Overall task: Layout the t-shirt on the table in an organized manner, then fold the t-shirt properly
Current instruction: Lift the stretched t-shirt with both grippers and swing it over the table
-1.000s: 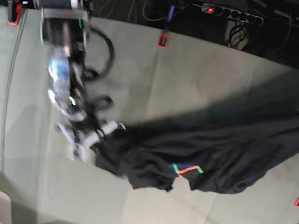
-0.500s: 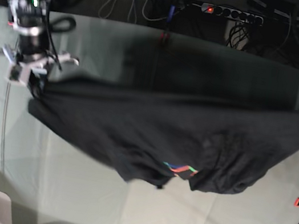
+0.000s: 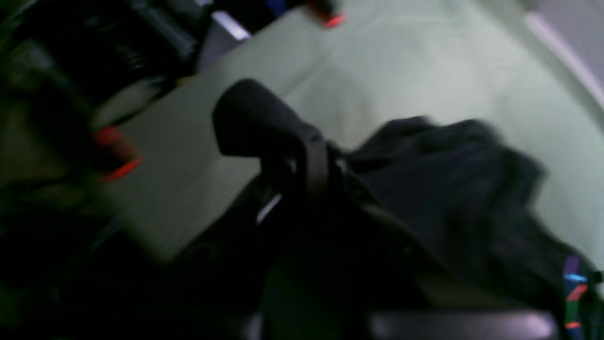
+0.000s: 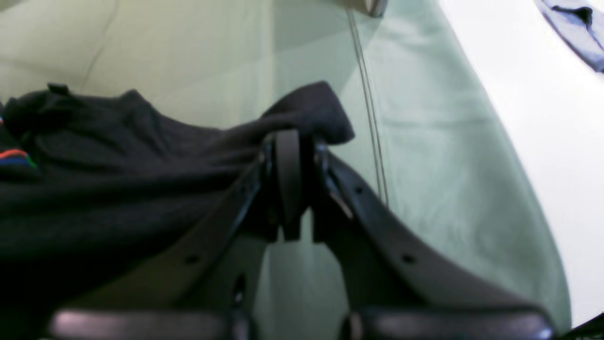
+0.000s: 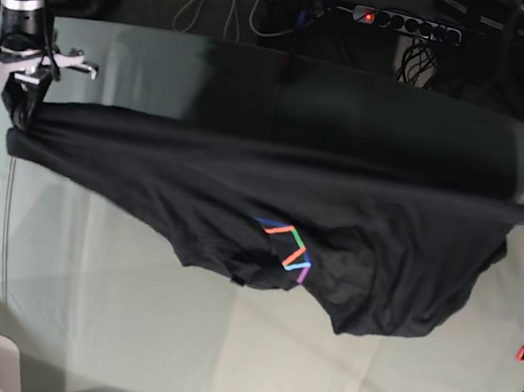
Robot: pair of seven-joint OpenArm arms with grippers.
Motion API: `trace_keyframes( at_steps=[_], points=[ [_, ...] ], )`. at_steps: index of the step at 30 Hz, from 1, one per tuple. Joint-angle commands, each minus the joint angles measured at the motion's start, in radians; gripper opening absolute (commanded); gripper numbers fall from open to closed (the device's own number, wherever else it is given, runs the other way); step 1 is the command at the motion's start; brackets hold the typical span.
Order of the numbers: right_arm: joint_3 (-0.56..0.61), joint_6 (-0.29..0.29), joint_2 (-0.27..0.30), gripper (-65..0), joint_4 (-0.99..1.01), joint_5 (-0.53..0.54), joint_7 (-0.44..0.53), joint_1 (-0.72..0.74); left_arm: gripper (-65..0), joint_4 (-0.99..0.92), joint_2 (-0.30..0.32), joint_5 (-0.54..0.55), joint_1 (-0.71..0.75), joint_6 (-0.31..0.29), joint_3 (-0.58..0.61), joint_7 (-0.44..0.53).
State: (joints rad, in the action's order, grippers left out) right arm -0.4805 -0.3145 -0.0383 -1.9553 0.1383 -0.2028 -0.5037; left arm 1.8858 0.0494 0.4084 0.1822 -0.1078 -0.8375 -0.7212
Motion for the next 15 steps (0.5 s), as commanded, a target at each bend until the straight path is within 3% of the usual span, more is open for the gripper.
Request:
trace_keyframes(
  at_steps=[1, 5, 8, 10, 12, 15],
  points=[
    [-0.002, 0.008, 0.018, -65.0, -0.016, 0.013, 0.038, 0.032, -64.9, 0.018, 0.030, 0.002, -0.029, 0.003, 0.028, 0.031],
    [-0.002, 0.008, 0.030, -65.0, 0.004, 0.011, 0.001, 0.176, -64.9, -0.013, 0.079, 0.001, -0.163, 0.004, 0.186, 0.031],
    [-0.002, 0.008, 0.067, -65.0, 0.010, 0.011, -0.108, 0.331, -64.9, -0.055, 0.109, -0.006, -0.300, 0.010, 0.317, 0.030],
    [0.001, 0.008, 0.088, -65.0, 0.037, 0.011, -0.203, 0.465, -64.9, -0.105, 0.119, -0.044, -0.412, 0.066, 0.399, 0.030],
    [0.024, 0.008, 0.137, -65.0, 0.112, 0.011, -0.295, 0.626, -64.9, -0.190, 0.117, -0.088, -0.548, 0.110, 0.485, 0.031],
    [0.062, 0.008, 0.205, -65.0, 0.210, 0.011, -0.389, 0.818, -64.9, -0.312, 0.111, -0.121, -0.734, 0.119, 0.573, 0.031]
  ],
)
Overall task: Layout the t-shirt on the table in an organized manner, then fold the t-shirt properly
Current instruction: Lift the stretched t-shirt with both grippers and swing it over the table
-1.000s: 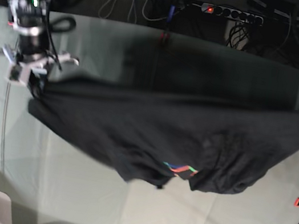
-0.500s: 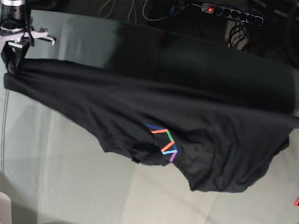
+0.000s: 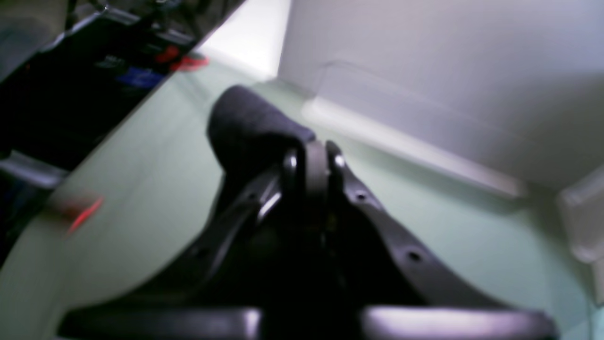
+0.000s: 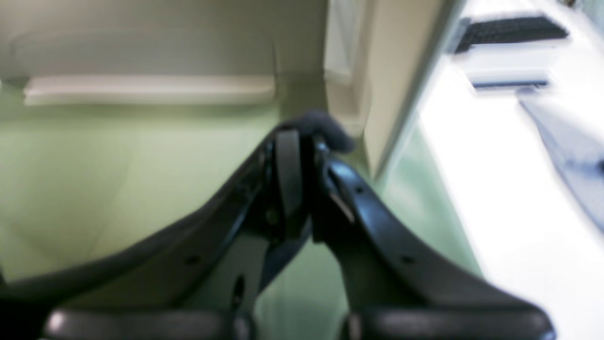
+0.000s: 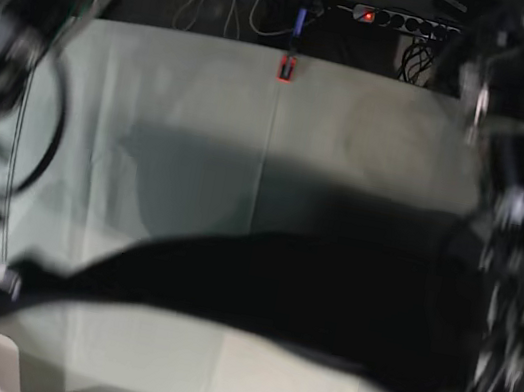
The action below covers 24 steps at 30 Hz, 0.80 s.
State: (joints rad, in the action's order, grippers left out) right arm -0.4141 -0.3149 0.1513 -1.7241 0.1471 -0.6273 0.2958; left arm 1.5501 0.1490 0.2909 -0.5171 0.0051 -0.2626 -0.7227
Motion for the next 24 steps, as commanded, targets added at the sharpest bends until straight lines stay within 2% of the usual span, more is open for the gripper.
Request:
trace_keyframes(
  at_steps=[1, 4, 7, 11, 15, 17, 19, 21, 24],
  points=[
    [0.014, 0.009, 0.038, -65.0, 0.008, 0.003, 0.016, 0.084, -64.9, -0.020, 0.010, -0.008, -0.097, 0.006, 0.023, 0.033],
    [0.050, 0.009, 0.104, -65.0, 0.077, 0.004, -0.026, 0.276, -64.9, -0.184, 0.001, -0.006, -0.317, 0.011, 0.075, 0.042],
    [0.091, 0.009, 0.141, -65.0, 0.140, 0.001, -0.033, 0.472, -64.9, -0.340, -0.012, 0.001, -0.521, 0.008, 0.078, 0.044],
    [0.133, 0.009, 0.210, -65.0, 0.154, 0.006, -0.035, 0.636, -64.9, -0.342, -0.039, -0.002, -0.693, 0.009, 0.078, 0.033],
    [0.151, 0.009, 0.224, -65.0, 0.158, 0.006, -0.035, 0.768, -64.9, -0.343, -0.044, 0.001, -0.792, 0.008, 0.079, 0.033],
    [0.149, 0.009, 0.224, -65.0, 0.154, 0.006, -0.035, 0.791, -64.9, -0.325, -0.045, 0.000, -0.792, 0.009, 0.079, 0.028],
    [0.145, 0.009, 0.232, -65.0, 0.120, 0.004, -0.047, 0.773, -64.9, -0.276, -0.039, -0.002, -0.792, 0.009, 0.073, -0.019],
    [0.143, 0.009, 0.258, -65.0, 0.062, 0.006, -0.088, 0.716, -64.9, -0.210, -0.032, -0.002, -0.773, 0.006, 0.070, -0.085],
    [0.116, 0.009, 0.258, -65.0, -0.032, 0.009, -0.102, 0.584, -64.7, -0.066, -0.013, -0.008, -0.650, 0.006, 0.033, -0.147]
  ],
)
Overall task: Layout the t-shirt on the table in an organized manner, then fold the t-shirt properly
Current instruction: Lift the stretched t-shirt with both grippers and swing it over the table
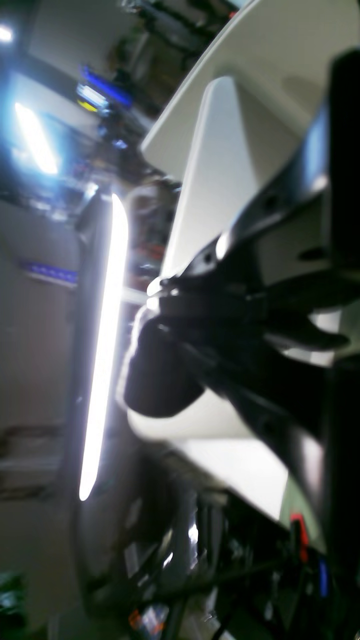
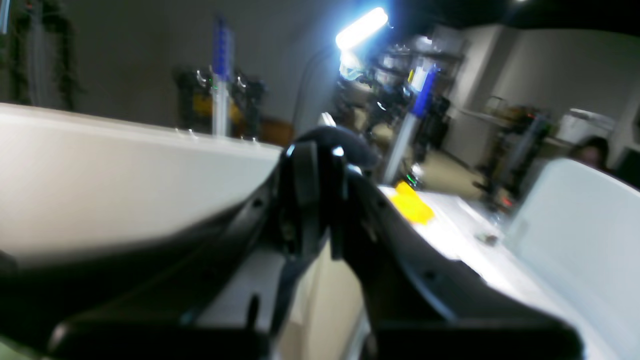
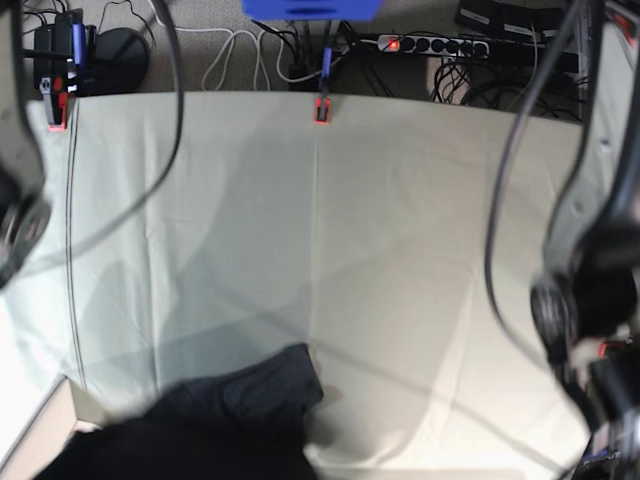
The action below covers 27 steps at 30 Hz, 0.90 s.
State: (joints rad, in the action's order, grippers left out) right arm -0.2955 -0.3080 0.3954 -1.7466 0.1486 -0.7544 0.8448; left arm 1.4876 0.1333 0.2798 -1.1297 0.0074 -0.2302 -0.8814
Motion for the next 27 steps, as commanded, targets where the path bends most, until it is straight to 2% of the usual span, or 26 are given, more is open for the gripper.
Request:
trace_keyframes(
  at_steps=[1, 6, 9, 14, 18, 23, 27],
  points=[
    [-0.026, 0.002, 0.012, -65.0, -0.037, 0.019, 0.026, -0.029, -64.7, 0.034, 0.007, 0.003, 0.020, 0.003, -0.008, -0.002],
    [-0.136, 0.002, -0.051, -65.0, -0.108, 0.116, 0.031, -0.312, -64.8, 0.130, 0.041, 0.012, 0.305, 0.003, -0.056, 0.006],
    [-0.212, 0.002, -0.102, -65.0, -0.148, 0.176, 0.040, -0.479, -64.8, 0.193, 0.035, 0.014, 0.471, 0.001, -0.127, 0.006],
    [-0.252, 0.002, -0.189, -65.0, -0.175, 0.276, 0.131, -0.734, -64.8, 0.212, 0.033, 0.022, 0.695, 0.001, -0.220, 0.003],
    [-0.245, 0.002, -0.255, -65.0, -0.215, 0.309, 0.235, -0.961, -64.9, 0.264, 0.042, 0.143, 0.905, 0.001, -0.335, -0.003],
    [-0.209, 0.000, -0.312, -65.0, -0.215, 0.312, 0.342, -1.137, -64.9, 0.262, 0.044, 0.269, 1.115, 0.001, -0.421, -0.002],
    [-0.195, -0.027, -0.358, -65.0, -0.210, 0.311, 0.385, -1.251, -64.9, 0.241, 0.033, 0.327, 1.241, 0.001, -0.486, -0.002]
  ],
)
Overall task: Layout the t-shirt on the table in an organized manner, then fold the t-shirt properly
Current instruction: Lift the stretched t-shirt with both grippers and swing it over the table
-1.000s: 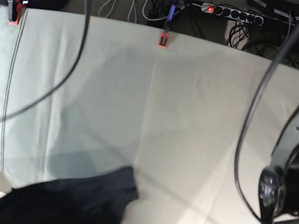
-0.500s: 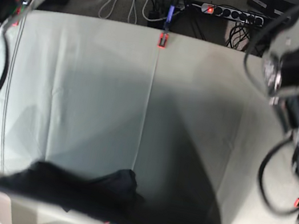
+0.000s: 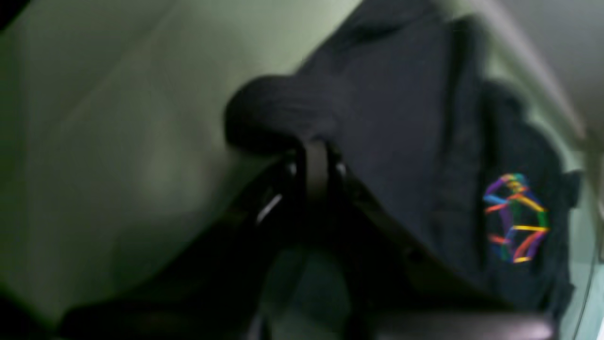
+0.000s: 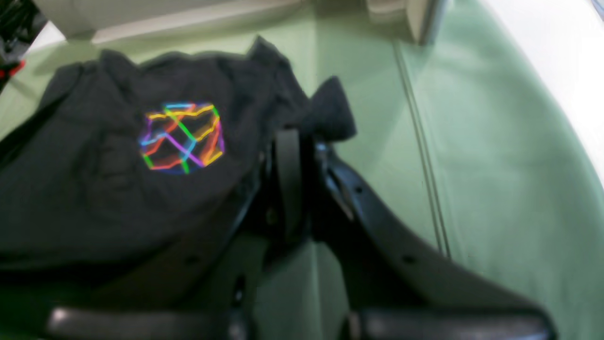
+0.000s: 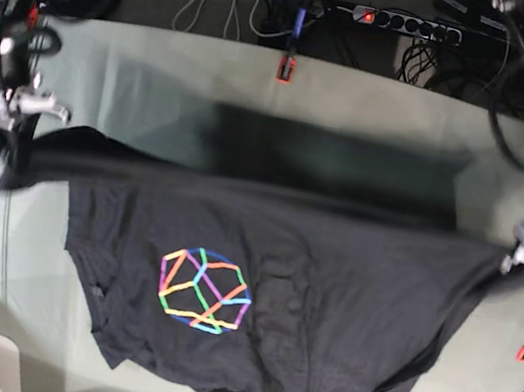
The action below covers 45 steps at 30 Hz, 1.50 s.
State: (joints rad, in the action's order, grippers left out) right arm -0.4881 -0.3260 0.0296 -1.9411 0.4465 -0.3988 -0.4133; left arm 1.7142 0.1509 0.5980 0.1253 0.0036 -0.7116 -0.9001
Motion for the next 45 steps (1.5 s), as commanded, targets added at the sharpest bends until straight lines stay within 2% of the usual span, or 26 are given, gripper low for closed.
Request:
trace_keyframes(
  at_steps=[1, 4, 9, 17, 20, 27, 30, 34, 37, 45],
  points=[
    [-0.004, -0.025, -0.006, -65.0, -0.013, 0.010, 0.024, -0.006, -64.9, -0.004, 0.016, 0.020, 0.003, 0.005, -0.015, 0.017],
    [-0.004, -0.068, -0.036, -65.0, -0.001, 0.010, 0.025, -0.042, -64.9, -0.067, 0.016, 0.044, 0.038, 0.005, -0.027, 0.016],
    [-0.005, -0.114, -0.055, -65.0, 0.002, 0.013, 0.030, -0.138, -64.9, -0.144, 0.026, 0.070, 0.112, 0.005, -0.038, 0.025],
    [-0.031, -0.121, -0.082, -65.0, -0.002, 0.013, 0.036, -0.213, -64.9, -0.234, 0.025, 0.076, 0.116, 0.005, -0.158, 0.016],
    [-0.050, -0.121, -0.099, -65.0, -0.007, 0.013, 0.100, -0.236, -64.9, -0.220, 0.020, 0.079, 0.133, 0.003, -0.199, 0.014],
    [-0.053, -0.121, -0.122, -65.0, -0.007, 0.015, 0.352, -0.318, -64.9, -0.110, 0.014, 0.079, 0.182, 0.003, -0.216, 0.014],
    [-0.053, -0.150, -0.136, -65.0, -0.005, 0.015, 0.430, -0.348, -64.9, -0.019, -0.010, 0.090, 0.215, 0.003, -0.217, 0.014],
    [-0.057, -0.219, -0.158, -65.0, -0.005, 0.015, 0.449, -0.359, -64.9, 0.091, -0.015, 0.153, 0.262, 0.003, -0.219, 0.014],
    [-0.073, -0.241, -0.173, -65.0, -0.005, 0.021, 0.453, -0.361, -64.9, 0.157, -0.010, 0.208, 0.290, 0.003, -0.222, 0.016],
    [-0.197, -0.241, -0.171, -65.0, -0.036, 0.239, 0.449, -0.355, -64.9, 0.237, -0.010, 0.366, 0.297, 0.003, -0.368, 0.014]
  ],
)
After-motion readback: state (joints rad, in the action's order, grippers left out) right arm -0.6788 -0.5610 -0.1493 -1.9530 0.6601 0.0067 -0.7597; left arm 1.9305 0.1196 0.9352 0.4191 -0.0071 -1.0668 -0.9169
